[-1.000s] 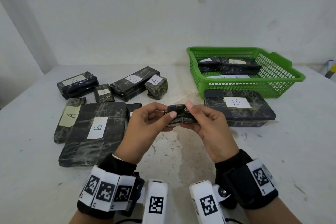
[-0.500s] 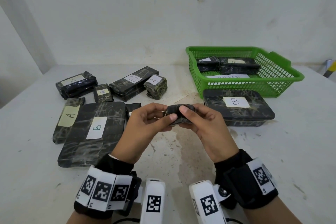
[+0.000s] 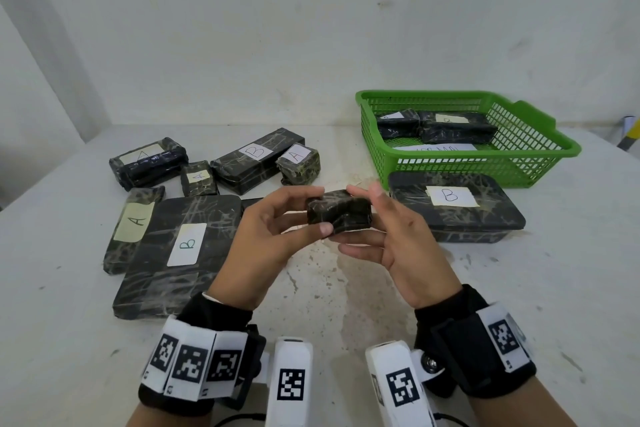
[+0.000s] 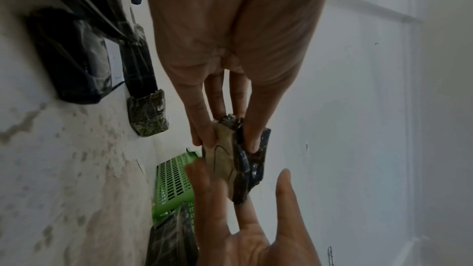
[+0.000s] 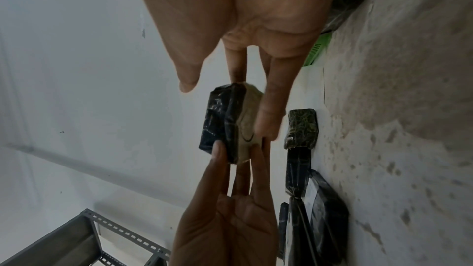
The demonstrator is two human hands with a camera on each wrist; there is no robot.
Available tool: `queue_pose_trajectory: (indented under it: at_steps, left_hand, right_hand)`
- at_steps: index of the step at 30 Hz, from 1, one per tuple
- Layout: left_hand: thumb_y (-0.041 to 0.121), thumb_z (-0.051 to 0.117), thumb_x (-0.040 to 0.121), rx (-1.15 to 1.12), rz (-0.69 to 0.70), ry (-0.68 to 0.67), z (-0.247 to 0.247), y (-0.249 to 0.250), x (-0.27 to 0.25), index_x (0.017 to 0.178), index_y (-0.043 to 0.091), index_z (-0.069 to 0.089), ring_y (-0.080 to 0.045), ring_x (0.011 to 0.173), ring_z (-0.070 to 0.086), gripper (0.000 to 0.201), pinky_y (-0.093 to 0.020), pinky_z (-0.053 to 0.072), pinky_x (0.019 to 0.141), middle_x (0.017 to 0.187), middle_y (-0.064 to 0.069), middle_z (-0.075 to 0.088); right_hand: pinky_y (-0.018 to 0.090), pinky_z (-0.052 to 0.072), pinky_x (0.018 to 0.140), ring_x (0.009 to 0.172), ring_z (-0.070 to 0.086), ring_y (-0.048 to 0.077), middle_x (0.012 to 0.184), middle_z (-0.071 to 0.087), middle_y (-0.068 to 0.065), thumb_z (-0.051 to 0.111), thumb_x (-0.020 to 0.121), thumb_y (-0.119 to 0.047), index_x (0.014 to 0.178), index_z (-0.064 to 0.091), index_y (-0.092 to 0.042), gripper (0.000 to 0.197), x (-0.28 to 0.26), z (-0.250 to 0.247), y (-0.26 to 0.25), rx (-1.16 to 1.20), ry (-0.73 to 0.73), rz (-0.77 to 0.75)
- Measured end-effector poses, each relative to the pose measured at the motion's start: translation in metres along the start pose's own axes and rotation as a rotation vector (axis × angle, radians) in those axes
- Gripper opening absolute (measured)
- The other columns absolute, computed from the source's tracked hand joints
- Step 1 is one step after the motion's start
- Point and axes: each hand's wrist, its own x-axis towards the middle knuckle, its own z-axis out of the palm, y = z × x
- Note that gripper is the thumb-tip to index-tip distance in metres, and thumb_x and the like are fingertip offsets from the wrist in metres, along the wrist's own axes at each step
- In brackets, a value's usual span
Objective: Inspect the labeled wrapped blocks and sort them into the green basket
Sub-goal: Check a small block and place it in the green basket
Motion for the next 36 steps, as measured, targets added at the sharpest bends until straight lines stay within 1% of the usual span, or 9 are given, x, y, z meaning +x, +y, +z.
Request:
queue_pose_trajectory:
  at_steps: [3,6,8,10,14,20,25,31,36]
  left_hand:
    - [0.005,0.083,0.066,-0.013,0.004,-0.006,0.000,0.000,0.000,0.127,0.019,0.061,-0.021,0.103,0.069,0.066,-0.026,0.055,0.080,0.112,-0.008,0.069]
    - [0.028,0.082,0.067,-0.089,-0.050,-0.004,0.001,0.001,0.000,0.133,0.030,0.055,-0.022,0.110,0.068,0.071,-0.033,0.056,0.087,0.126,-0.011,0.063]
    - [0.035,0.081,0.074,-0.119,-0.077,-0.007,0.004,0.003,-0.001,0.133,0.028,0.055,-0.022,0.102,0.070,0.064,-0.029,0.057,0.080,0.120,-0.013,0.067]
    - [0.026,0.076,0.082,-0.102,-0.058,0.006,0.006,0.004,-0.002,0.129,0.021,0.059,-0.022,0.086,0.073,0.050,-0.026,0.057,0.070,0.107,-0.015,0.071]
    - [0.013,0.070,0.074,-0.062,-0.018,0.006,0.004,0.001,-0.002,0.121,0.012,0.064,-0.023,0.080,0.072,0.047,-0.025,0.058,0.068,0.096,-0.016,0.070]
    - [0.019,0.067,0.077,-0.068,0.012,-0.024,0.006,0.001,-0.002,0.122,0.017,0.065,-0.019,0.080,0.071,0.045,-0.027,0.058,0.068,0.086,-0.008,0.069]
    - [0.014,0.064,0.082,-0.043,0.050,0.013,0.002,-0.004,-0.001,0.109,0.000,0.068,-0.019,0.076,0.071,0.031,-0.024,0.057,0.063,0.091,-0.019,0.068]
    - [0.018,0.068,0.088,-0.055,0.042,0.002,0.002,-0.004,0.000,0.107,0.003,0.069,-0.024,0.085,0.070,0.024,-0.027,0.058,0.065,0.105,-0.028,0.066]
    - [0.011,0.060,0.089,-0.022,0.070,0.034,0.002,-0.005,-0.001,0.100,-0.001,0.069,-0.021,0.074,0.071,0.019,-0.025,0.058,0.061,0.097,-0.031,0.064]
  right_hand:
    - [0.025,0.058,0.063,0.093,0.073,0.022,0.110,0.073,0.008,0.064,0.079,-0.031,0.111,0.071,-0.017,0.036,0.000,0.001,0.000,0.061,0.016,-0.072]
    - [0.024,0.058,0.067,0.091,0.072,0.017,0.104,0.074,0.007,0.064,0.080,-0.019,0.118,0.066,-0.014,0.038,0.001,0.000,0.000,0.140,-0.011,-0.119]
    - [0.027,0.058,0.070,0.093,0.071,0.018,0.102,0.073,0.010,0.066,0.079,-0.015,0.125,0.062,-0.017,0.045,0.000,0.001,0.001,0.145,-0.045,-0.128]
    - [0.029,0.058,0.071,0.094,0.070,0.022,0.106,0.069,0.019,0.073,0.082,-0.012,0.131,0.057,-0.022,0.052,-0.001,0.003,0.003,0.134,-0.077,-0.117]
    - [0.029,0.058,0.074,0.096,0.072,0.022,0.109,0.070,0.013,0.075,0.082,-0.020,0.131,0.058,-0.023,0.052,0.000,0.005,0.008,0.091,-0.080,-0.083]
    - [0.028,0.058,0.076,0.099,0.072,0.023,0.111,0.073,0.010,0.072,0.075,-0.016,0.123,0.064,-0.021,0.049,0.000,0.001,0.008,0.027,-0.083,-0.094]
    - [0.029,0.058,0.077,0.099,0.072,0.022,0.114,0.070,0.010,0.075,0.069,-0.018,0.124,0.064,-0.019,0.056,0.000,0.002,0.009,0.069,-0.123,-0.073]
    - [0.026,0.058,0.076,0.095,0.072,0.017,0.104,0.074,0.005,0.076,0.068,-0.013,0.119,0.066,-0.020,0.052,0.001,0.000,0.009,0.005,-0.109,-0.108]
    - [0.028,0.058,0.075,0.092,0.072,0.017,0.100,0.073,0.008,0.075,0.069,-0.020,0.111,0.067,-0.014,0.044,0.002,0.004,0.010,0.050,-0.100,-0.105]
